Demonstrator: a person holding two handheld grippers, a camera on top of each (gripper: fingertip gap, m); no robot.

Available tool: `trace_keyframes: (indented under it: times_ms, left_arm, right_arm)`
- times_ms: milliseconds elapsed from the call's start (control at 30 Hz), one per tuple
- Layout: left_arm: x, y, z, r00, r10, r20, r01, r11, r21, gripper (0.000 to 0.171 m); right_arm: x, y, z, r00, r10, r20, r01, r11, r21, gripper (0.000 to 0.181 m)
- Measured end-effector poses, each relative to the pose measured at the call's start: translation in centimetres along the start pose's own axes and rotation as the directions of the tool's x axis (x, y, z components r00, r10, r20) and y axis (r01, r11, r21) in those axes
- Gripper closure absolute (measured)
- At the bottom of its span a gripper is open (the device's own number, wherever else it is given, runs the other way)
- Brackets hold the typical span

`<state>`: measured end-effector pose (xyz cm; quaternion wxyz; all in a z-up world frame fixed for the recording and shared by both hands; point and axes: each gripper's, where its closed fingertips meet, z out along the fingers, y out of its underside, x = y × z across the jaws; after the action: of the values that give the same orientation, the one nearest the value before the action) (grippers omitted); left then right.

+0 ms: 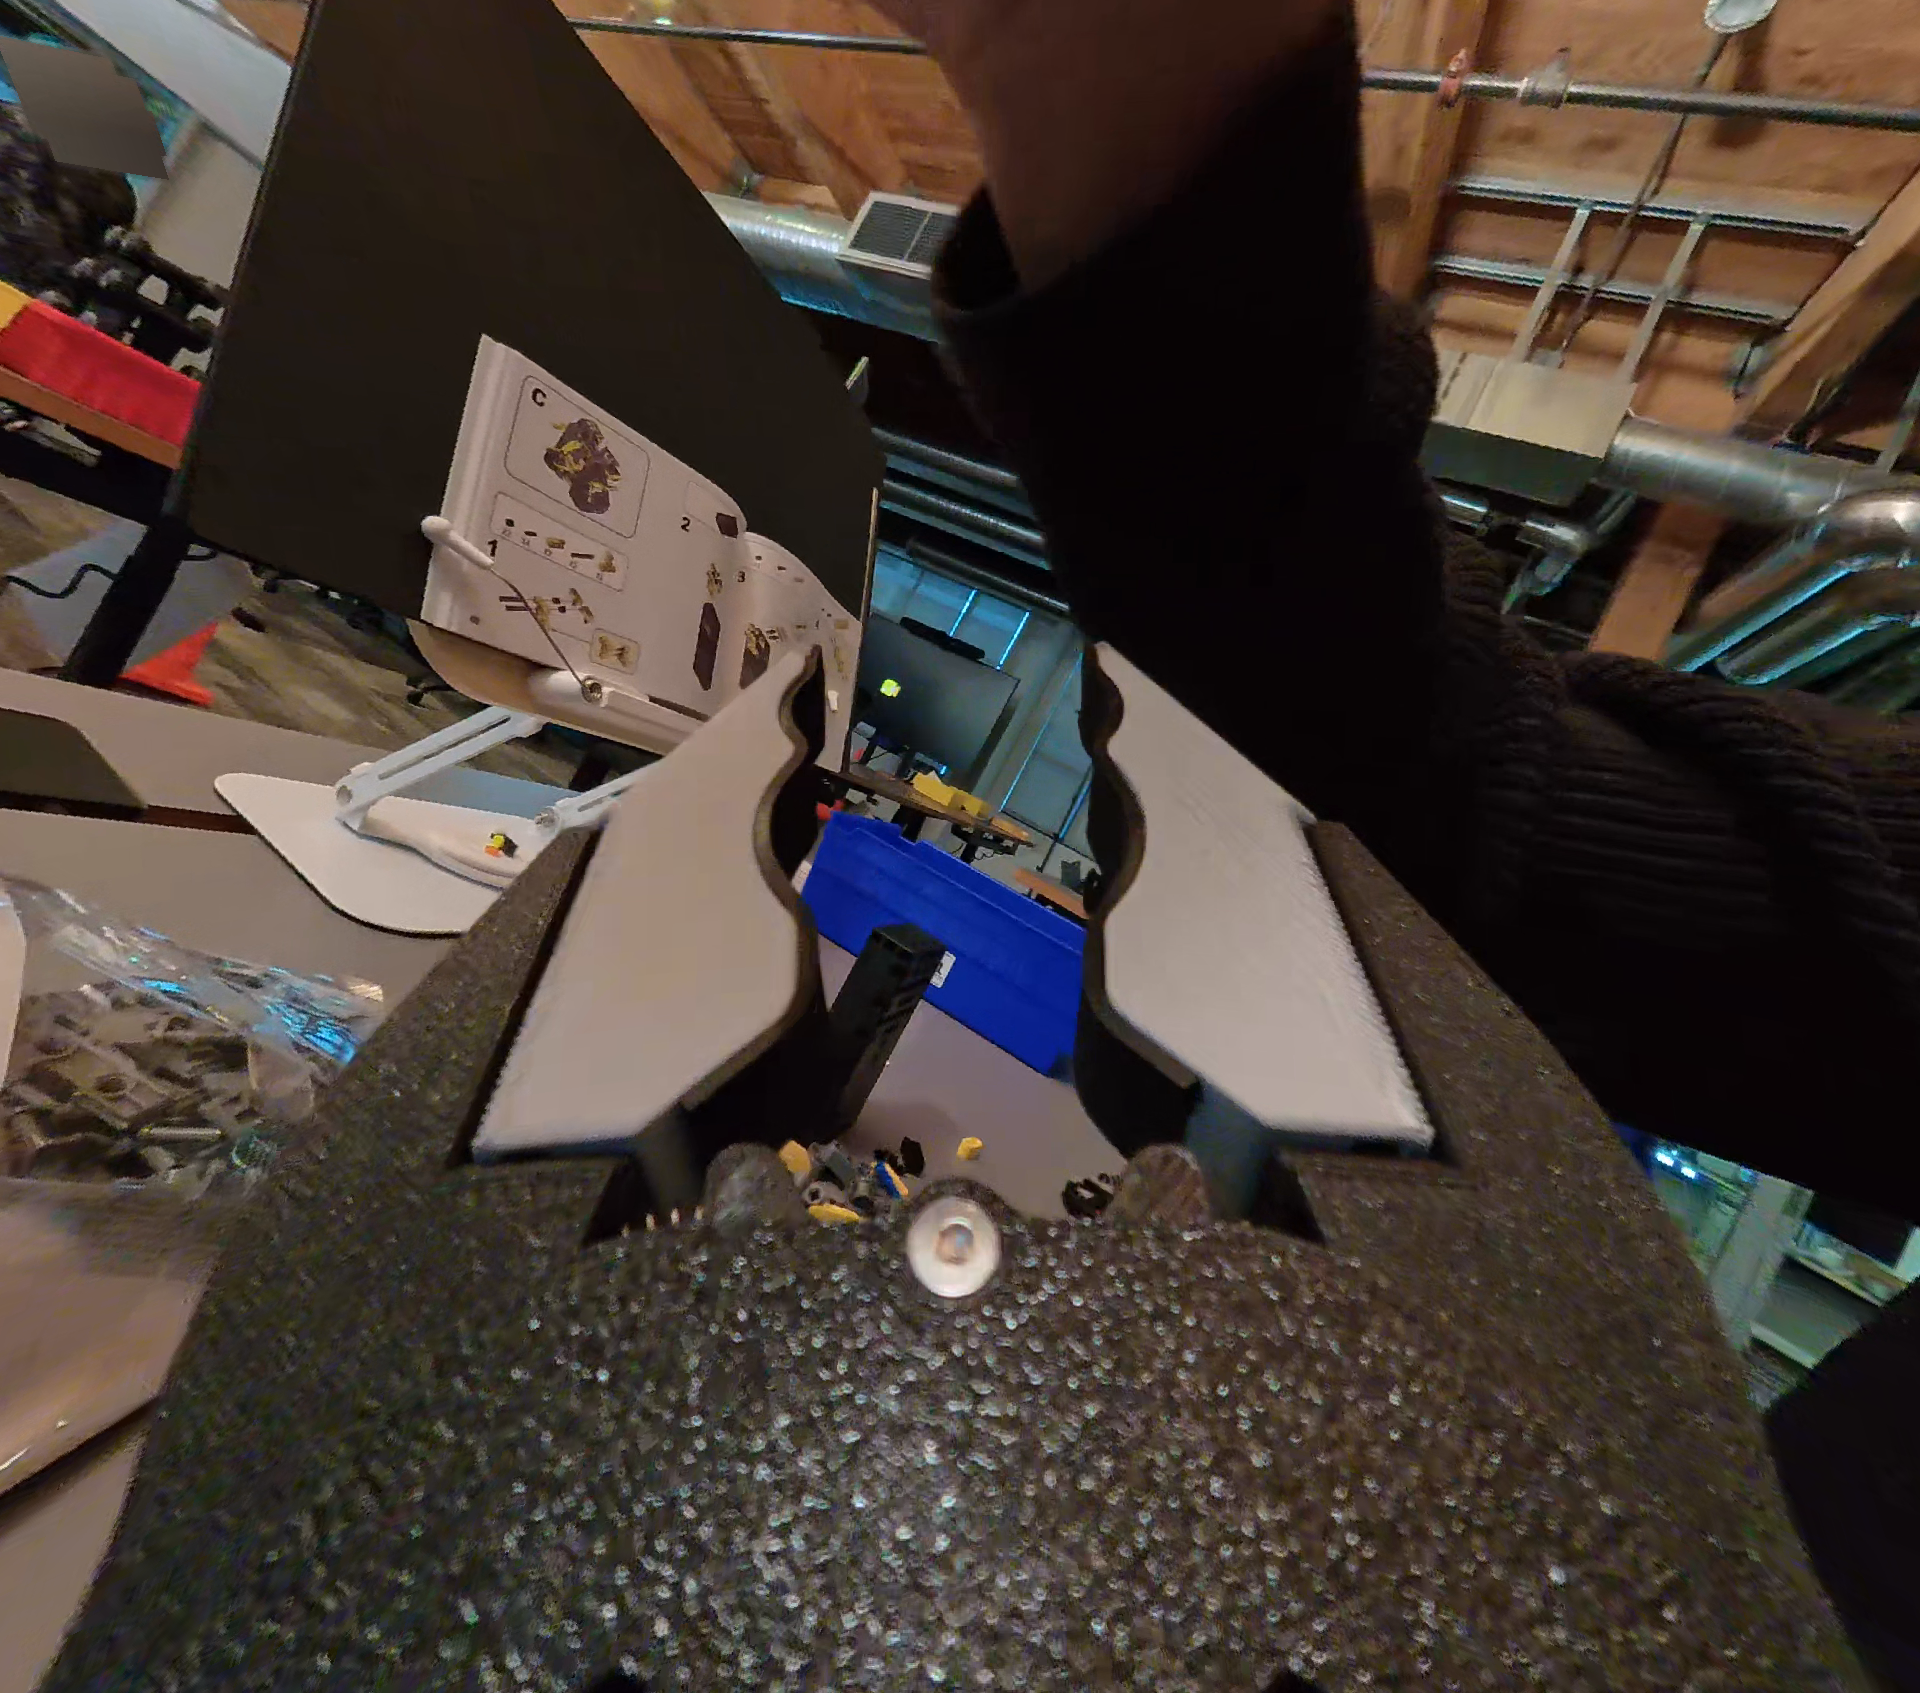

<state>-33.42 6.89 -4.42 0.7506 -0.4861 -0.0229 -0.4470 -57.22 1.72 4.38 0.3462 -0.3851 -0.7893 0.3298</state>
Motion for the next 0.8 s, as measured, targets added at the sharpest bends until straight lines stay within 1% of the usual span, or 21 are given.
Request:
trace_keyframes:
  times_ms: [133,200,233,300,367,400,500,600,667,733,800]
  left_arm:
    - [0.1,0.6,0.3,0.999,-0.029,-0.013,0.029,0.999,-0.028,0.123]
    - [0.3,1.0,0.5,0.997,-0.062,-0.035,0.060,0.997,-0.045,0.123]
    - [0.4,1.1,0.5,0.996,-0.079,-0.046,0.077,0.996,-0.050,0.123]
    - [0.4,1.1,0.6,0.993,-0.102,-0.056,0.099,0.994,-0.052,0.123]
    - [0.3,1.1,0.5,0.993,-0.110,-0.054,0.107,0.993,-0.053,0.123]
    - [0.2,1.1,0.6,0.993,-0.110,-0.052,0.108,0.993,-0.052,0.123]
    - [0.2,1.2,0.6,0.993,-0.103,-0.050,0.099,0.993,-0.060,0.123]
    - [0.1,1.5,0.7,0.996,-0.080,-0.033,0.078,0.994,-0.071,0.123]
    - [-0.1,1.7,0.7,0.998,-0.067,-0.021,0.065,0.994,-0.083,0.123]
    - [-0.1,2.1,0.8,0.998,-0.058,-0.018,0.056,0.993,-0.106,0.123]
    - [-0.1,2.9,1.0,1.000,-0.028,-0.010,0.026,0.989,-0.143,0.123]
  right_arm:
    - [0.3,4.1,4.1,0.999,0.029,0.032,-0.026,0.995,-0.097,0.181]
    - [0.2,6.8,5.2,0.996,0.065,0.057,-0.053,0.982,-0.183,0.180]
    - [0.4,8.0,5.5,0.994,0.093,0.050,-0.079,0.969,-0.236,0.180]
    - [1.2,9.7,5.1,0.995,0.100,0.006,-0.093,0.951,-0.295,0.175]
    - [1.4,10.7,3.7,0.995,0.101,-0.016,-0.100,0.940,-0.326,0.155]
    - [1.3,11.1,2.8,0.993,0.111,-0.026,-0.113,0.935,-0.337,0.150]
    - [0.7,11.4,-1.2,0.989,0.132,-0.069,-0.147,0.940,-0.309,0.150]
    - [-0.7,11.0,-7.0,0.978,0.166,-0.123,-0.189,0.960,-0.206,0.150]
    - [-1.9,10.8,-12.0,0.963,0.203,-0.180,-0.223,0.969,-0.102,0.150]
    - [-3.7,10.6,-17.8,0.939,0.238,-0.247,-0.237,0.971,0.032,0.150]
    - [-5.9,11.4,-24.0,0.904,0.265,-0.335,-0.223,0.962,0.158,0.150]
